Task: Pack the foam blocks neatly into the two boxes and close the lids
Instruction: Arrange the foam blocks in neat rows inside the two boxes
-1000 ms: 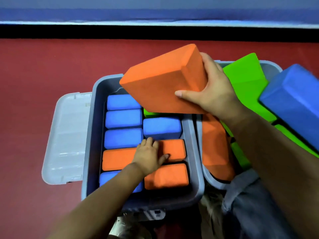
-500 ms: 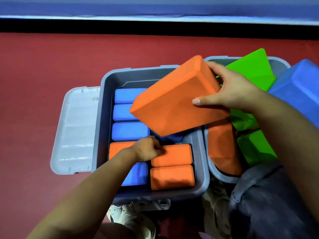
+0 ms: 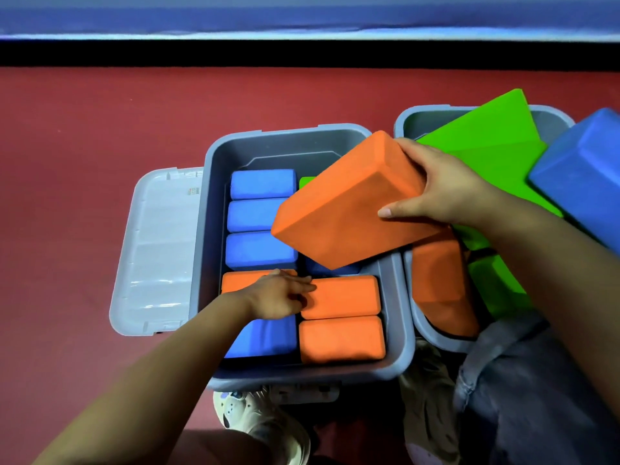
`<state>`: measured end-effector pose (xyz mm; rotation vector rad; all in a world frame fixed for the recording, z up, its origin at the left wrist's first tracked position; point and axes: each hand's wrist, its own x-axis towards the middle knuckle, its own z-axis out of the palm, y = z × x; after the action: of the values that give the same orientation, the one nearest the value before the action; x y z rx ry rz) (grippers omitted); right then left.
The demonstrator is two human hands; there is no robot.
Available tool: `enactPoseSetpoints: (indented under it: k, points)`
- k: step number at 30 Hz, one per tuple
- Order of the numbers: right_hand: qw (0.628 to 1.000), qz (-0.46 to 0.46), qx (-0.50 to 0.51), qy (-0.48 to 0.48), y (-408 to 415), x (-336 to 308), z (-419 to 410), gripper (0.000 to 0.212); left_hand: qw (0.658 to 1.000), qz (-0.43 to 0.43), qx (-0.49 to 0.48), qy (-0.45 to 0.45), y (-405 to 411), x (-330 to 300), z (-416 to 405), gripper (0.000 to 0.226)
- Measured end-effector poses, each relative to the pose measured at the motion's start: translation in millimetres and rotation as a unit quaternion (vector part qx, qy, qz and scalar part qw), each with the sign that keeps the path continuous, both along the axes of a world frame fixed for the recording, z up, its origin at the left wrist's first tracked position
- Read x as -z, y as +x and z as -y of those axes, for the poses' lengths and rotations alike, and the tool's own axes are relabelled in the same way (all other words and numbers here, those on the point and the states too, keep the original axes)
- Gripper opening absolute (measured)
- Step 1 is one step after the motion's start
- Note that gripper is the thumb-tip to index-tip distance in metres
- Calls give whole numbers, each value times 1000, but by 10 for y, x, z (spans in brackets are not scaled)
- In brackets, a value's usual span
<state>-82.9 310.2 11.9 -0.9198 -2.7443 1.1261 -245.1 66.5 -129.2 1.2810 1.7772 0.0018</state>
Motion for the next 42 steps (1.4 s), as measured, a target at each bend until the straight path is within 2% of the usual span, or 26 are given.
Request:
enactPoseSetpoints:
  k: [3, 7, 10, 15, 18, 22, 25, 28, 31, 33, 35, 38, 42]
  points:
    - [999, -32, 17, 9, -13, -33, 21, 93, 997, 27, -67, 23, -92, -60, -142, 34]
    - [984, -125, 115, 51, -116, -157, -31, 91, 965, -123, -172, 155, -346, -30, -567, 28]
    - [951, -200, 222, 79, -173, -191, -83, 92, 964, -168, -147, 146, -493, 104, -869, 37]
    - [908, -246, 316, 121, -189, -84, -111, 95, 949, -213, -140, 183, -654, 265, -1342, 40]
    - [893, -249, 353, 126, -196, -61, -182, 96, 949, -248, -130, 148, -741, 297, -1642, 60]
    - [891, -235, 371, 117, -224, -100, -232, 97, 976, -190, -92, 56, -912, 304, -1912, 89]
    - [893, -233, 371, 100, -251, -110, -266, 98, 978, -204, -23, -21, -988, 215, -1986, 102]
    - [896, -227, 373, 82, -268, -105, -273, 99, 971, -238, 5, -33, -917, 225, -2003, 110]
    - [899, -228, 368, 74, -287, -102, -249, 100, 963, -268, -33, 18, -944, 238, -2039, 104]
    - [899, -227, 368, 71, -288, -96, -252, 99, 965, -245, -79, 57, -1010, 211, -2102, 92]
    - [898, -225, 372, 72, -274, -98, -270, 99, 968, -237, -70, 36, -998, 184, -2148, 93]
    - [894, -228, 380, 69, -265, -109, -275, 100, 963, -256, -78, -14, -906, 179, -2159, 108]
    - [893, -234, 379, 68, -257, -73, -283, 99, 964, -253, -83, 6, -964, 179, -2185, 96]
